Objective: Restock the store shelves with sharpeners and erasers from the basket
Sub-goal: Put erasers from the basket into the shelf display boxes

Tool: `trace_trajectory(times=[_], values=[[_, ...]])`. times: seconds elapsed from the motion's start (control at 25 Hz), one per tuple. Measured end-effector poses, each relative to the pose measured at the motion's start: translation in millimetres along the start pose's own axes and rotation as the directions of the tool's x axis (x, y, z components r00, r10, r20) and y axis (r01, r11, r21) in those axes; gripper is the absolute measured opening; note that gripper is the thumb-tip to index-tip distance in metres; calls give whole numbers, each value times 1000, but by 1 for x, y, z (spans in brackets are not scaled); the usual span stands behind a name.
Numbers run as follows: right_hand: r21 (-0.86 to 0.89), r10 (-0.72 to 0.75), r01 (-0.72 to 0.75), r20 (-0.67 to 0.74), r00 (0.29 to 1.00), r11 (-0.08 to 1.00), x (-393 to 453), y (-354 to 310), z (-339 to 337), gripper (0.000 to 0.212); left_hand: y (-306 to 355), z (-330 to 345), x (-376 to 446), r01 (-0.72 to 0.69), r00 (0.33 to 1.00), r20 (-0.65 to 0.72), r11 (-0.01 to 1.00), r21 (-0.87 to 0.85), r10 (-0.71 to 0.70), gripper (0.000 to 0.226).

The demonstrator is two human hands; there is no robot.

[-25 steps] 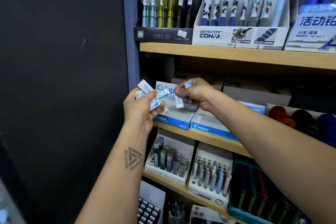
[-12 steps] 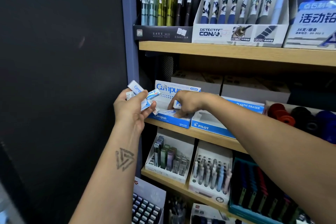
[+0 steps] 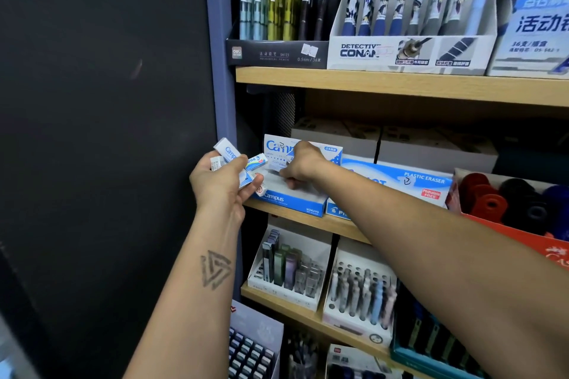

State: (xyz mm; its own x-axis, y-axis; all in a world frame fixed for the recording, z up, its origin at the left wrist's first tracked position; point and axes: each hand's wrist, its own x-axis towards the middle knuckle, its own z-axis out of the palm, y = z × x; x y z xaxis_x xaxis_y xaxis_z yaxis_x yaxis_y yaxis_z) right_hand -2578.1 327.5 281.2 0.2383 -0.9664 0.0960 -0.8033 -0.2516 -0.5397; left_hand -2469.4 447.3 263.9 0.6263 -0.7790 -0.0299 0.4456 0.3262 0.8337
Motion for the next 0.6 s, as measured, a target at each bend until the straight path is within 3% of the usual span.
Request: trace_trajectory(times=[0.12,0.2,0.28,0.36,0.44,0.48,0.6], values=[[134,46,-47,11,999,990,7,-5,11,28,-2,1,0,2,1000,-1,1000,25,-2,19],[331,77,-81,23,997,940,7,-3,17,34,-5,2,1,10,1000,-5,999,53,-10,21],[527,91,-129,98,991,840,3,2,12,36,-7,3,0,21,1000,-2,997,80,-21,21],[710,101,-217,203,974,669,0,11,2,22,-10,4,0,39,999,-6,995,96,-39,21],[826,76,-262,259,963,500,-2,19,-7,12,-14,4,-1,69,998,-10,993,97,-68,20],[847,60,-253,255,965,468,-3,21,-10,10,-16,3,-2,89,996,-9,992,92,-89,20],[828,25,-164,179,984,536,-7,22,-18,12,-27,4,-5,151,988,8,986,67,-152,20]])
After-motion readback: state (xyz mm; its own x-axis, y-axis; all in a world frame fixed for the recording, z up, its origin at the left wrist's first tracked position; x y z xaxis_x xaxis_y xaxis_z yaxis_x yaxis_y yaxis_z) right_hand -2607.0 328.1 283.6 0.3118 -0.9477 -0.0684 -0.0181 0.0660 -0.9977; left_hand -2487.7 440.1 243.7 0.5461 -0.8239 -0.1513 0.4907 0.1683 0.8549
